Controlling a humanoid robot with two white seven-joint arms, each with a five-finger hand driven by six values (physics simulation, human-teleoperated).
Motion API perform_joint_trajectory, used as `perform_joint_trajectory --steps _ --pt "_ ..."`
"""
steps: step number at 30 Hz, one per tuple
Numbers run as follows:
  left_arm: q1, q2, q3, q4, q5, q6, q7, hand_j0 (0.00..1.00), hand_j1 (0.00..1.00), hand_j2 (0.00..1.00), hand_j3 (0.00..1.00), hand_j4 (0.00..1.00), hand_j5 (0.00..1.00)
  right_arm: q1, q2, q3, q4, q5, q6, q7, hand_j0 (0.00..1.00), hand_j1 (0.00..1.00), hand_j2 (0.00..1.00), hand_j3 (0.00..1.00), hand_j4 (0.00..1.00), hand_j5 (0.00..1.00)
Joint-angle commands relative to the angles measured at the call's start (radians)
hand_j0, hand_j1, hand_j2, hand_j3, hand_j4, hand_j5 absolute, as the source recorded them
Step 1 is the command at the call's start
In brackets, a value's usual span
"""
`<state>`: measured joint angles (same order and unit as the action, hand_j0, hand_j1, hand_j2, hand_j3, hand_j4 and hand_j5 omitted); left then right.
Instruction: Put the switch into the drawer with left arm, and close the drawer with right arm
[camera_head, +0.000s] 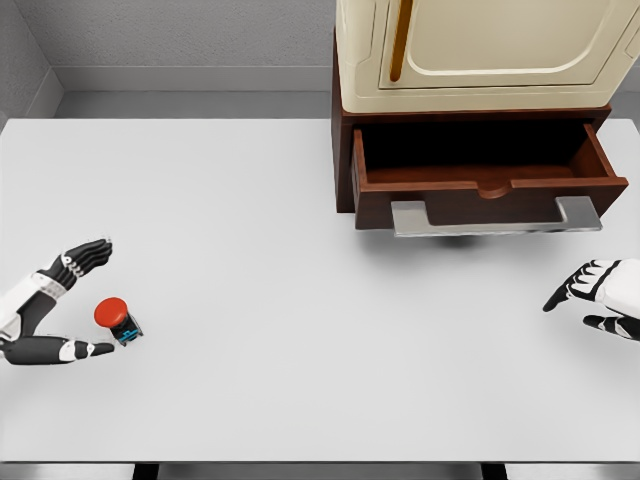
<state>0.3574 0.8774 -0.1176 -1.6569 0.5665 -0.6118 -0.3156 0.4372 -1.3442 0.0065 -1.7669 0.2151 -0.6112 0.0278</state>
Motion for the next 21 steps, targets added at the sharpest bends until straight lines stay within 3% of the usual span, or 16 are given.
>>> perform_joint_trajectory --steps 1,12,16,21 --pt "0.0 0.006 -0.004 0.005 0.004 0.001 0.0 1.0 1.0 1.0 1.0 1.0 1.0 0.0 -0.004 0.0 0.0 -0.007 0.0 0.0 0.64 0.64 0.64 0.64 0.64 0.64" --pt "-0.009 -0.034 -0.013 0.029 -0.039 0.001 -0.005 1.0 1.0 1.0 1.0 1.0 1.0 0.0 -0.01 0.001 0.0 -0.007 0.0 -0.002 0.65 0.65 0.65 0.65 0.65 0.65" --pt "-0.061 -0.089 -0.017 0.069 -0.077 0.001 -0.005 1.0 1.0 1.0 1.0 1.0 1.0 0.0 -0.01 0.0 0.0 -0.008 0.0 -0.003 0.65 0.65 0.65 0.65 0.65 0.65" --pt "-0.064 -0.101 -0.027 0.077 -0.085 0.001 -0.005 1.0 1.0 1.0 1.0 1.0 1.0 -0.002 -0.009 -0.003 0.0 -0.011 0.0 -0.003 0.65 0.65 0.65 0.65 0.65 0.65"
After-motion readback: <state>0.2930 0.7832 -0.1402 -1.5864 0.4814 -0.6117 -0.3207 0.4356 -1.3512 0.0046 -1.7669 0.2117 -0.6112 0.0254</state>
